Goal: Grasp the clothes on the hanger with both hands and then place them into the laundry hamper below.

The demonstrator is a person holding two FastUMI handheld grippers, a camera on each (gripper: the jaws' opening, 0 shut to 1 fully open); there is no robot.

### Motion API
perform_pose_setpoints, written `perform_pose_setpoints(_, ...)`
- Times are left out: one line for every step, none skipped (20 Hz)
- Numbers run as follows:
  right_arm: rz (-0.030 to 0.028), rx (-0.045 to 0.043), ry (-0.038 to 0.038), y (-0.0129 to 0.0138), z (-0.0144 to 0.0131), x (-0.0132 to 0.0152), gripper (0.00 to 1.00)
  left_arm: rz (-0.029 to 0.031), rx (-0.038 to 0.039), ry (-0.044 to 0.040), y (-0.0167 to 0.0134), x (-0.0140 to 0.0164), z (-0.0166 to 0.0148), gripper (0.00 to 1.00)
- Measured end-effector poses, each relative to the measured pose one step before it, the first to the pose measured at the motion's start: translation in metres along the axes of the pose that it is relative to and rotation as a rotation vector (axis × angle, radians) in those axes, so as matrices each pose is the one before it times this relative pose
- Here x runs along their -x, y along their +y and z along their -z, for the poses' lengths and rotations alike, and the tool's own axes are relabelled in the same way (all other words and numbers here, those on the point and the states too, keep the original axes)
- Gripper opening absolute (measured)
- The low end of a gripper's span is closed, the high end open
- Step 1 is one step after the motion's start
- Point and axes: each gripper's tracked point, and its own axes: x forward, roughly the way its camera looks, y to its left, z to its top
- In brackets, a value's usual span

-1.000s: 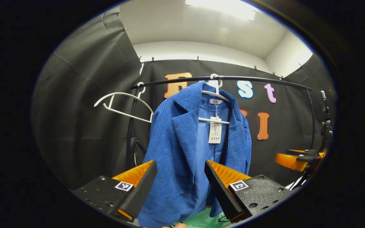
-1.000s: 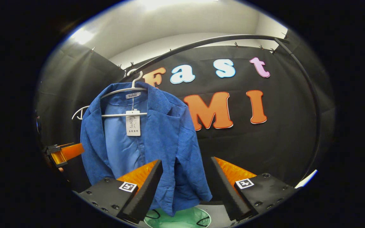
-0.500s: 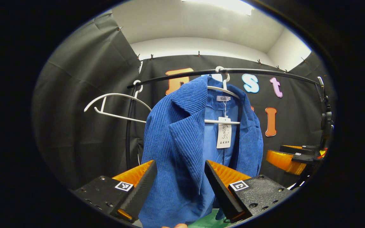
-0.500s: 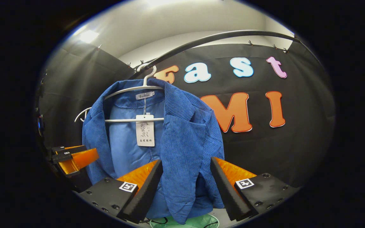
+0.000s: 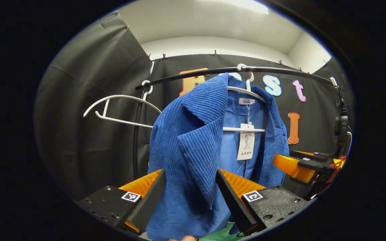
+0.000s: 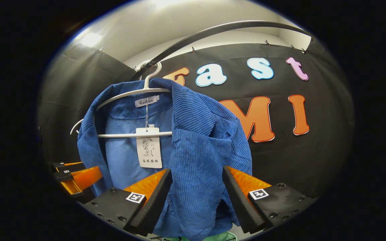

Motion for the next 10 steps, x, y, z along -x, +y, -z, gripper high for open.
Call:
perform_pose_setpoints(0.00266, -0.00395, 0.00682, -0.00113, 0.00186, -0.00407, 0.97, -0.00493, 0.00140, 0.00145, 0.00136, -0.00222, -0.00078, 0.93)
perform_pose_setpoints(0.00029, -0.00578, 0.00879, -0.00103, 0.00252, -0.00406, 0.97, -0.01061, -0.00470, 0.00639, 0.00193, -0.00135, 0.00050, 0.94)
perform_pose_setpoints(-0.00244, -0.00748, 0.00894, -0.00037, 0.00175, -0.00276, 0.97, -0.01153, -0.00855, 0.00622, 0.00284, -0.00232, 0.00107, 0.92)
perform_pose_setpoints(-0.00558, -0.00651, 0.00756, 0.00047, 0.00228, -0.00345, 0.97, -0.00412, -0.00591, 0.00089, 0.00000, -0.00373, 0.00021, 0.92)
perform_pose_setpoints(-0.00900, -0.00625, 0.00720, 0.00182, 0.00189, -0.00359, 0.97, 0.00172, -0.00479, -0.00191, -0.00107, -0.00180, -0.00048, 0.89)
perform_pose_setpoints(-0.01246, -0.00791, 0.00938, 0.00260, 0.00289, -0.00363, 0.97, 0.00812, -0.00055, -0.00593, -0.00159, -0.00237, -0.00100, 0.88)
perform_pose_setpoints(-0.01767, -0.01074, 0.01183, 0.00304, 0.00375, -0.00421, 0.97, 0.01434, -0.00131, -0.00786, -0.00281, -0.00106, -0.00196, 0.80)
perform_pose_setpoints(-0.02939, -0.02002, 0.01076, 0.00336, 0.00059, -0.00255, 0.97, 0.00983, -0.00617, -0.00626, -0.00112, -0.00161, -0.00237, 0.77)
perform_pose_setpoints(-0.02884, -0.02326, 0.01797, 0.00393, 0.00401, -0.00404, 0.85, 0.00361, -0.01005, 0.00069, 0.00098, -0.00216, -0.00068, 0.73)
perform_pose_setpoints(-0.02232, -0.01758, 0.01682, 0.00030, 0.00304, -0.00175, 0.73, -0.00509, -0.01285, 0.00433, 0.00206, -0.00145, -0.00031, 0.68)
